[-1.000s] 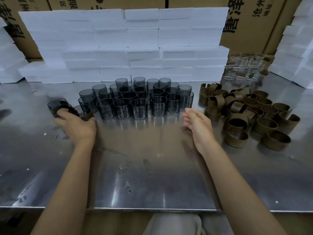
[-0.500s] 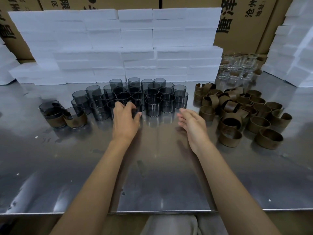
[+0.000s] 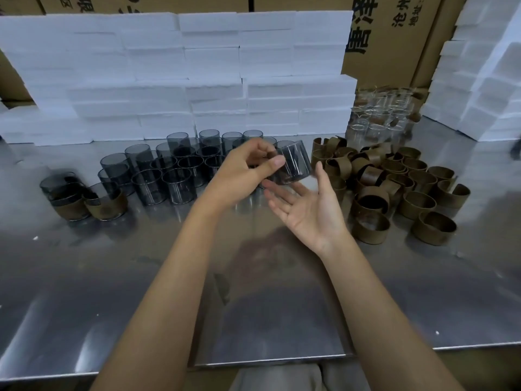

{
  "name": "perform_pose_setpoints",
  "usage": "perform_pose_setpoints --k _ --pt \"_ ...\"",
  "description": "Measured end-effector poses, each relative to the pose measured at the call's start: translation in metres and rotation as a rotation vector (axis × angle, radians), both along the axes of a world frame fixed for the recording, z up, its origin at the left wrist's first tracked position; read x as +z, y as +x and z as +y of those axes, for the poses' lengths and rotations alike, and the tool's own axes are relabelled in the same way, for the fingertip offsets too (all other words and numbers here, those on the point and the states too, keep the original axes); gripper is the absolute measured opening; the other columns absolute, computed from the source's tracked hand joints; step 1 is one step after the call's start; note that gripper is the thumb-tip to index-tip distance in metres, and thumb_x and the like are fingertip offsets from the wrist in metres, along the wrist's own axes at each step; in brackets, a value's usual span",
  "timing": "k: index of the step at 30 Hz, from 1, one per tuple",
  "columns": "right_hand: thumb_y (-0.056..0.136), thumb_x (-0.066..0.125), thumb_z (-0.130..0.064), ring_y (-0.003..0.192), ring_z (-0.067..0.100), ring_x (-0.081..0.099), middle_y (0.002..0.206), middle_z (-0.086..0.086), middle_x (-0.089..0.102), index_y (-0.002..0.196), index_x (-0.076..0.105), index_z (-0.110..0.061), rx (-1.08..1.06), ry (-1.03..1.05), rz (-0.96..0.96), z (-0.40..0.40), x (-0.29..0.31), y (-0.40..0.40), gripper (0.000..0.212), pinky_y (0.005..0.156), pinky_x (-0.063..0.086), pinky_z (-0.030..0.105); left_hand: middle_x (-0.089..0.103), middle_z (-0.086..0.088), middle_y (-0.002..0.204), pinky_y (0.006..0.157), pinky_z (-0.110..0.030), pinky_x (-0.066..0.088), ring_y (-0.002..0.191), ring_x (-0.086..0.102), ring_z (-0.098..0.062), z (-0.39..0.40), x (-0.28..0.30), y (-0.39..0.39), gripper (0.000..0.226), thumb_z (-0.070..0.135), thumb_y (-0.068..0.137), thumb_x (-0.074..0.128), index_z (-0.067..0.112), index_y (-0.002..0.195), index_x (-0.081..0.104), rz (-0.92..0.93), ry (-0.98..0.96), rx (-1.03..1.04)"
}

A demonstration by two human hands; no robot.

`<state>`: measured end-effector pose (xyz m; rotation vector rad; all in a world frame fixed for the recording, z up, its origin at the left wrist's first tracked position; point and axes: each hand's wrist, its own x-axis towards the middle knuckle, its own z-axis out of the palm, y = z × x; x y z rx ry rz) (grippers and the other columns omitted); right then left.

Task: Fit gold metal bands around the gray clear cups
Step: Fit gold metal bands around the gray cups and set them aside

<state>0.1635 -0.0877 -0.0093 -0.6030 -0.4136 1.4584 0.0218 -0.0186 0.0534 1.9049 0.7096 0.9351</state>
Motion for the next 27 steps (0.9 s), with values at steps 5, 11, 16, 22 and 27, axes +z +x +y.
perform_pose_setpoints --k 5,11,16,22,27 --pt "0.100 0.054 -0.051 0.091 0.024 0.072 0.109 0.018 0.070 0.133 0.059 -0.002 -0.048 0.030 0.028 0.004 -0.002 0.003 0.059 0.077 0.060 0.031 0.069 -0.009 0.106 0.078 -0.024 0.054 0.087 0.067 -0.016 0.003 -0.035 0.014 0.021 0.006 0.099 0.061 0.017 0.118 0.059 -0.314 -0.406 -0.121" --pt "0.102 0.058 -0.036 0.116 0.029 0.065 0.119 0.017 0.071 0.142 0.053 -0.002 -0.170 0.081 0.038 0.010 -0.003 0.004 0.053 0.100 0.055 0.036 0.074 -0.009 0.109 0.073 -0.023 0.055 0.092 0.073 -0.014 0.006 -0.048 0.025 0.036 0.023 0.094 0.073 0.009 0.125 0.063 -0.408 -0.547 0.066" --pt "0.099 0.062 -0.027 0.110 0.026 0.066 0.107 0.012 0.074 0.102 0.078 -0.013 -0.180 0.099 -0.075 0.011 -0.002 -0.002 0.021 0.098 0.056 0.034 0.076 -0.003 0.108 0.085 -0.032 0.054 0.098 0.073 -0.016 -0.003 -0.051 0.031 0.064 0.050 0.070 0.088 0.016 0.119 0.064 -0.328 -0.513 0.095" --pt "0.098 0.060 -0.042 0.125 0.033 0.063 0.126 0.020 0.067 0.129 0.063 -0.006 -0.060 0.082 -0.004 0.007 -0.002 -0.002 0.048 0.108 0.050 0.040 0.073 -0.018 0.119 0.096 -0.037 0.052 0.100 0.069 -0.022 -0.002 -0.047 0.026 0.056 0.038 0.083 0.080 0.000 0.122 0.070 -0.429 -0.573 0.023" --pt "0.099 0.054 -0.052 0.107 0.030 0.072 0.114 0.023 0.071 0.136 0.054 0.001 0.026 0.026 0.064 0.003 0.002 -0.006 0.066 0.090 0.060 0.036 0.074 -0.009 0.120 0.110 -0.038 0.047 0.121 0.065 -0.028 0.001 -0.049 0.021 0.052 0.051 0.084 0.072 0.014 0.121 0.075 -0.346 -0.639 -0.118"
